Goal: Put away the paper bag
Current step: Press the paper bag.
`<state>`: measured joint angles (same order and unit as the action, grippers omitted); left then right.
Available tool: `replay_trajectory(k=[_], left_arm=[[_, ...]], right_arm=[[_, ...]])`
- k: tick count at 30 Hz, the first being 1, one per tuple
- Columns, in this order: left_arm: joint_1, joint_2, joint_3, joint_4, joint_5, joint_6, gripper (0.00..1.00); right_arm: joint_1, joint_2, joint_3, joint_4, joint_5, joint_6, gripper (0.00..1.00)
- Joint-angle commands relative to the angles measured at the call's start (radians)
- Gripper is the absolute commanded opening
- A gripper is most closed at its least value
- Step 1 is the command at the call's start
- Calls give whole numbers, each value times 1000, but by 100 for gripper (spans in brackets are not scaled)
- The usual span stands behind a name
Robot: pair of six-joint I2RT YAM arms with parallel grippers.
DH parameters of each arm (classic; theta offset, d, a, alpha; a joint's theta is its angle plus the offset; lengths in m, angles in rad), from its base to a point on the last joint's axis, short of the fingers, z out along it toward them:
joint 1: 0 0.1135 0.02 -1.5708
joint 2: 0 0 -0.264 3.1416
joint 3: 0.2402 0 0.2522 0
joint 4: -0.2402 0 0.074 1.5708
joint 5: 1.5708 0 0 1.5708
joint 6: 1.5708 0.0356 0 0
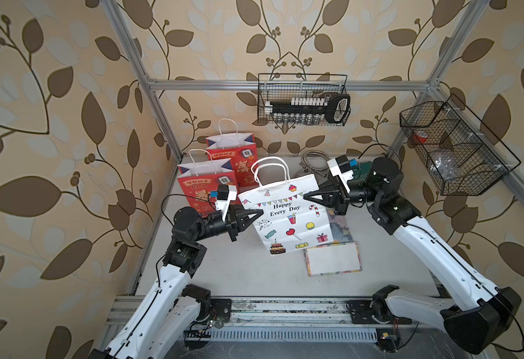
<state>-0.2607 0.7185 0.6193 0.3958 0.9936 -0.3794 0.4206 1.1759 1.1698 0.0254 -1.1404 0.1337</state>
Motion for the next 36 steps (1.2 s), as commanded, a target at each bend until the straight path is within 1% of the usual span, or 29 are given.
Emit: replay_trajectory(k=[1, 4, 5, 6, 7, 8, 9, 10, 11, 13, 14, 16, 19, 20, 21, 25, 26, 27, 28, 29, 30, 31, 33, 35, 36], left_arm=[[3, -23, 37, 116, -43, -31, 0], [3, -33, 46, 135, -78, -44, 0], [3, -33, 47, 148, -86, -59, 0], [3, -29, 52, 165, -88, -75, 0], [3, -26, 56, 182, -89, -92, 0], [3, -21, 59, 204, -88, -116, 0], [3, -14, 64, 224, -85, -138, 0], [3, -8, 70, 239, -82, -157, 0], [3, -1, 77, 250, -78, -177, 0], [3, 10, 93, 258, -68, -197, 0], [3, 14, 102, 254, -60, -199, 0], [3, 19, 117, 232, -53, -190, 0], [3, 22, 130, 223, -59, -183, 0], [3, 24, 136, 220, -60, -183, 0], [3, 27, 142, 215, -61, -183, 0], [3, 30, 164, 212, -65, -180, 0], [3, 30, 170, 213, -65, -181, 0], [3, 30, 175, 215, -67, -183, 0], [3, 29, 182, 219, -67, -188, 0], [2, 31, 188, 225, -69, -194, 0], [3, 33, 193, 234, -68, -201, 0], [3, 35, 197, 241, -67, -208, 0], [3, 39, 201, 254, -67, -220, 0], [2, 45, 208, 254, -66, -223, 0], [2, 45, 209, 251, -65, -221, 0]], right_arm=[[-4, -4, 1, -87, -13, -68, 0], [-20, -13, -4, -93, -24, -71, 0], [-22, -14, 0, -114, -28, -85, 12], [-23, -13, 7, -147, -44, -108, 38], [-24, -12, 15, -192, -59, -148, 51], [-23, -9, 29, -263, -79, -206, 61], [-23, -6, 41, -329, -96, -271, 65], [-26, -3, 49, -374, -100, -316, 67], [-26, -1, 57, -415, -104, -355, 67], [-28, -2, 59, -449, -116, -392, 66], [-28, -4, 59, -451, -120, -396, 61], [-28, -2, 58, -454, -124, -396, 48], [-28, -4, 55, -470, -113, -401, 20], [-28, -6, 54, -478, -105, -410, 6], [-29, -11, 53, -480, -95, -414, 0], [-35, -33, 58, -482, -64, -410, 0], [-40, -39, 61, -485, -52, -406, 33], [-44, -44, 62, -491, -35, -404, 52], [-52, -52, 59, -503, -19, -410, 62], [-61, -59, 52, -515, -5, -424, 69], [-66, -65, 42, -517, 8, -428, 70], [-68, -67, 33, -516, 20, -428, 68], [-68, -60, 34, -521, 8, -428, 54], [-68, -46, 44, -506, -34, -404, 34], [-68, -42, 46, -494, -48, -386, 26]])
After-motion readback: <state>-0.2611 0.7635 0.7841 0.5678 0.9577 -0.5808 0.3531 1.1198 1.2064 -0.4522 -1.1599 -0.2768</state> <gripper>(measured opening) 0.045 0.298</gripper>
